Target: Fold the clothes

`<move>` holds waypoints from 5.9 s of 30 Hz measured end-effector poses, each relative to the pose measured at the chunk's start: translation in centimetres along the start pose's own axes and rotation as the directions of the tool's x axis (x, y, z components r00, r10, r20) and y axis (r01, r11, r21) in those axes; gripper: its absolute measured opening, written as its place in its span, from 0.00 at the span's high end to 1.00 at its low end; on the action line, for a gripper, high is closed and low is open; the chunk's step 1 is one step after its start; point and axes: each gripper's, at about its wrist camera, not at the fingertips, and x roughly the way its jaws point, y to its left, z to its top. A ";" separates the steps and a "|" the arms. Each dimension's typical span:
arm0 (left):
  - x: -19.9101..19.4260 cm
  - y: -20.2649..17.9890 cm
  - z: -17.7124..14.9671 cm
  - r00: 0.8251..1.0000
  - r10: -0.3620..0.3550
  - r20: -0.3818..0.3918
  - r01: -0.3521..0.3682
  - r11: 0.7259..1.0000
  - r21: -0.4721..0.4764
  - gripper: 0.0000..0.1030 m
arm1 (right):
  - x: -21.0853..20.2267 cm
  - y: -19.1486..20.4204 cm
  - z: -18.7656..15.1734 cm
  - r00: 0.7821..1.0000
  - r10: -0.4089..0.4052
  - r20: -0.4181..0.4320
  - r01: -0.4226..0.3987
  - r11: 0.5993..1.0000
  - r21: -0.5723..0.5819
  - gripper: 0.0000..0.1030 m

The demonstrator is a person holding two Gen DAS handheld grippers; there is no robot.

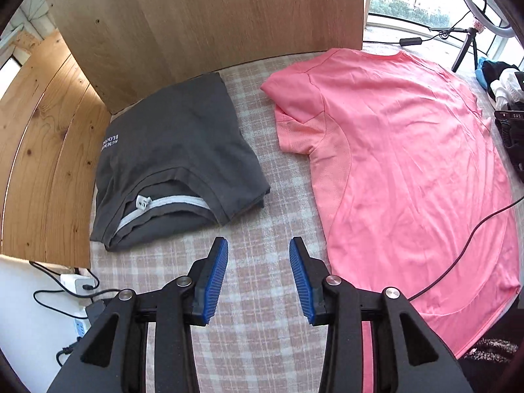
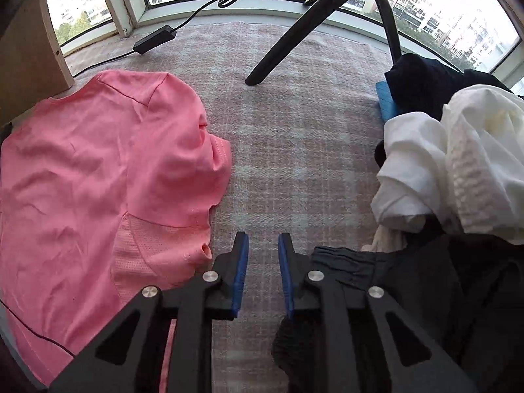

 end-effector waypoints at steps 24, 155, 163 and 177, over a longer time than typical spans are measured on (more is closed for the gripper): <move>0.0 -8.5 -22.5 0.956 -0.242 -0.165 0.262 0.958 0.117 0.63 | -9.5 6.2 -35.6 0.967 0.253 0.025 -0.253 0.967 0.011 0.52; 3.7 -11.6 -26.2 0.969 -0.182 -0.170 0.189 0.982 0.026 0.59 | -11.9 11.1 -40.5 0.967 0.213 -0.140 -0.254 0.858 -0.446 0.98; 3.8 -11.2 -26.6 0.955 -0.236 -0.180 0.238 0.971 -0.011 0.59 | -14.3 9.0 -38.7 0.946 0.292 -0.140 -0.323 0.877 -0.357 0.91; 1.4 -9.0 -28.6 0.948 -0.286 -0.136 0.284 0.958 -0.037 0.57 | -10.1 10.2 -37.1 0.937 0.308 -0.168 -0.348 0.873 -0.343 0.91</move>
